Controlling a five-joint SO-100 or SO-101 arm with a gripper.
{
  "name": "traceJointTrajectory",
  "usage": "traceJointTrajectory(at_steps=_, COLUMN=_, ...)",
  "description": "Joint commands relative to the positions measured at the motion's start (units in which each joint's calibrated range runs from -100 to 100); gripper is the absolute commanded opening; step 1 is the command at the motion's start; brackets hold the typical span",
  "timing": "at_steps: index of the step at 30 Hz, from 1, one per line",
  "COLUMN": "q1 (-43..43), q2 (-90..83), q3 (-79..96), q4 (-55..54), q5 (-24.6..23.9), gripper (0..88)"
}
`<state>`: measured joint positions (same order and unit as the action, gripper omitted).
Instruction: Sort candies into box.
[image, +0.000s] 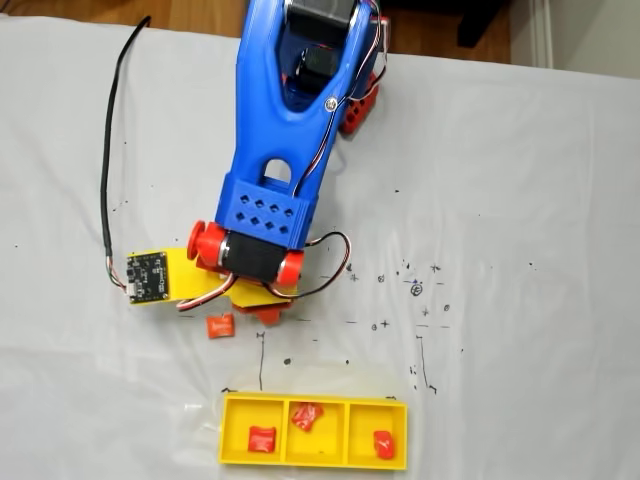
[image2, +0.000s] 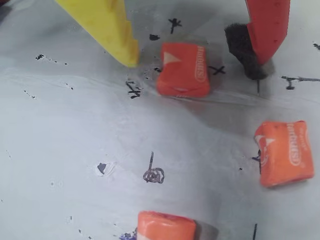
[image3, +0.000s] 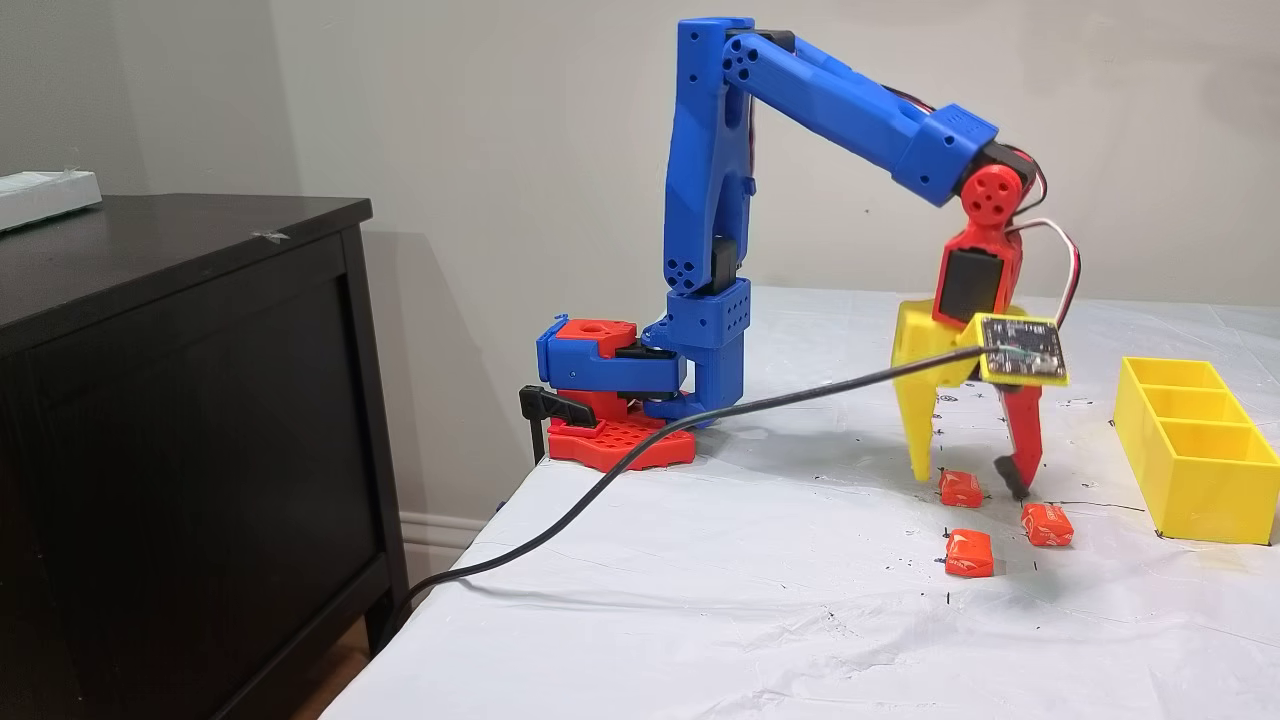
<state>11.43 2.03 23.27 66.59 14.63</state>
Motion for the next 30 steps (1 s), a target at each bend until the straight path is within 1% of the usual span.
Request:
traceJointTrajectory(at_steps=1, q1=0.6, q2=-0.6, q3=-3.6, q4=1.6, q5=0.9, gripper=25.6)
traceJointTrajectory(at_steps=8, q1=2.0, q2=-1.9, q3=-4.0, q4=2.3, q5=2.1, gripper=24.6)
traceJointTrajectory(at_steps=20, q1=2.8, q2=-1.2, q3=-5.2, q4=1.4, q5=2.7, gripper=23.8)
traceJointTrajectory(at_steps=24, q1=3.0, q2=-1.9, q3=-4.0, q4=-1.1, q5=3.0, gripper=23.7)
traceJointTrajectory(at_steps=30, q1=2.7, q2=-1.8, q3=2.3, q4=-7.1, q5=3.1, gripper=22.6)
